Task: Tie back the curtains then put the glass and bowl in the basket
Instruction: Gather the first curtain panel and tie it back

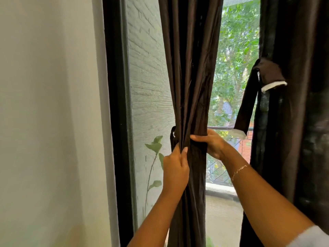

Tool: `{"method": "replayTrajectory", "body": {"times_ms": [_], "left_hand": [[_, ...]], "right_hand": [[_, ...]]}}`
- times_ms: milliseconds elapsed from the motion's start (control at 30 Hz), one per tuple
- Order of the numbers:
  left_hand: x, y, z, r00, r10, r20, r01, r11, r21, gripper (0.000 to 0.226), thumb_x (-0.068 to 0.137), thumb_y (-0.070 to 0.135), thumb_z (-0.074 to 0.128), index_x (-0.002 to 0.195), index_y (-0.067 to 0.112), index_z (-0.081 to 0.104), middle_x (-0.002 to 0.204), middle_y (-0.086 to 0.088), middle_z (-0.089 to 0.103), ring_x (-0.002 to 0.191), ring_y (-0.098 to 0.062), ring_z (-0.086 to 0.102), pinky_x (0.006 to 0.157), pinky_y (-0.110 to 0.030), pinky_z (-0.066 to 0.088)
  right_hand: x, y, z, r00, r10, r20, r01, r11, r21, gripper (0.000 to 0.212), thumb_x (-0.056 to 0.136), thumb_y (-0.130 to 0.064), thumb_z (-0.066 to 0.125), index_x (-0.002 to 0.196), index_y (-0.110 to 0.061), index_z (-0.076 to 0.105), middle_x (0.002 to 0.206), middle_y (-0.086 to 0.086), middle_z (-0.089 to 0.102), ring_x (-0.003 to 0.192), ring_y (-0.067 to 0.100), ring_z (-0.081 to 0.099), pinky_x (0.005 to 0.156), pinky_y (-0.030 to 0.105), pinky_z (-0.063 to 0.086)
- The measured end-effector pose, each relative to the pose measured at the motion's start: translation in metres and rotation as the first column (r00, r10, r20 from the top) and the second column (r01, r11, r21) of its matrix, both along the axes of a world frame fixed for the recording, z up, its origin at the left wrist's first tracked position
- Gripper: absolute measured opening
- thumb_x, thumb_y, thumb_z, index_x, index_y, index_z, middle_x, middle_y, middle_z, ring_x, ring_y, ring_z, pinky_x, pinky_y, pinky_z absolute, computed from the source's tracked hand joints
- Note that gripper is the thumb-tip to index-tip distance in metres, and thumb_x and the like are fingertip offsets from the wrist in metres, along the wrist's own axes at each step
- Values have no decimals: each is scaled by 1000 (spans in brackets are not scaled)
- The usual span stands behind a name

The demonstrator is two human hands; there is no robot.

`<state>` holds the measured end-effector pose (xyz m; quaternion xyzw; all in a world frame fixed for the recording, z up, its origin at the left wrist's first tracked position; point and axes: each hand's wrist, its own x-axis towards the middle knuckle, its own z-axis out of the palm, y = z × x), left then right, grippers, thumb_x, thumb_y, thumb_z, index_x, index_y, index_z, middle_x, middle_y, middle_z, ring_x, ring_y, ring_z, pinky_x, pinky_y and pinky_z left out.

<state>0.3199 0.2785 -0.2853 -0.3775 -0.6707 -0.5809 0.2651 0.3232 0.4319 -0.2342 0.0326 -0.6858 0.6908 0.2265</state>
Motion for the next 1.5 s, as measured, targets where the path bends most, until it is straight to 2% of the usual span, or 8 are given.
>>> {"method": "replayTrajectory", "body": {"times_ms": [133, 333, 433, 600, 800, 933, 1167, 1500], "left_hand": [[-10, -1, -1, 996, 84, 11, -84, 996, 9, 35, 97, 19, 42, 130, 9, 50, 83, -14, 66, 65, -18, 61, 62, -18, 48], [-12, 17, -1, 979, 200, 41, -196, 976, -94, 51, 98, 15, 36, 146, 17, 20, 97, -18, 66, 80, -26, 63, 78, -38, 54], [-11, 27, -4, 951, 307, -25, -303, 921, -244, 58, 96, 9, 41, 147, 9, 13, 127, -19, 56, 91, -30, 65, 80, -38, 54], [-16, 40, -11, 944, 294, -149, -316, 936, -154, 58, 72, 12, 76, 124, -1, 54, 97, -12, 72, 68, -14, 71, 52, -20, 55], [3, 22, -16, 973, 202, -111, -211, 974, -80, 57, 79, 27, 34, 131, 14, 52, 130, -4, 58, 112, -20, 61, 84, -27, 52], [-4, 6, 3, 927, 355, 120, -373, 905, 205, 37, 88, 35, 42, 117, 19, 59, 102, 1, 69, 80, -18, 66, 62, -21, 42], [-35, 4, 40, 865, 473, 169, -431, 871, -234, 35, 91, 30, 51, 121, 11, 48, 123, -8, 45, 97, -27, 58, 71, -32, 40], [-35, 5, 44, 977, 130, 172, -96, 977, -191, 34, 84, -8, 38, 105, 6, 61, 102, -13, 58, 82, -19, 55, 67, -26, 43]], "right_hand": [[1, -18, -11, 951, -271, -148, 292, 945, 146, 25, 83, -5, 65, 107, -10, 61, 108, 9, 67, 88, 12, 67, 82, 26, 55], [-1, -47, -31, 679, -604, -417, 733, 525, 433, 38, 95, -6, 43, 132, -2, 35, 103, 20, 63, 91, 36, 61, 63, 29, 34], [4, -57, -31, 740, -549, -389, 672, 631, 388, 33, 99, -17, 37, 130, -7, 44, 104, 10, 62, 95, 26, 60, 70, 26, 38], [8, -61, -26, 922, -325, -208, 373, 891, 259, 50, 78, -61, 48, 94, -16, 65, 88, 0, 69, 86, 16, 66, 77, 29, 51], [7, -55, -17, 858, -460, -227, 513, 786, 347, 23, 96, -20, 46, 101, -4, 62, 86, 10, 66, 82, 25, 63, 74, 35, 48], [10, -58, -18, 857, -457, -240, 516, 758, 400, 29, 96, -19, 46, 117, -4, 59, 108, 14, 66, 99, 27, 63, 85, 38, 50], [16, -63, -20, 873, -420, -248, 487, 776, 402, 31, 97, -15, 45, 125, -6, 54, 112, 5, 63, 101, 17, 59, 83, 25, 45], [12, -57, -30, 820, -500, -278, 567, 645, 513, 37, 94, -2, 39, 130, -8, 46, 110, 14, 62, 101, 30, 59, 69, 23, 38]]}}
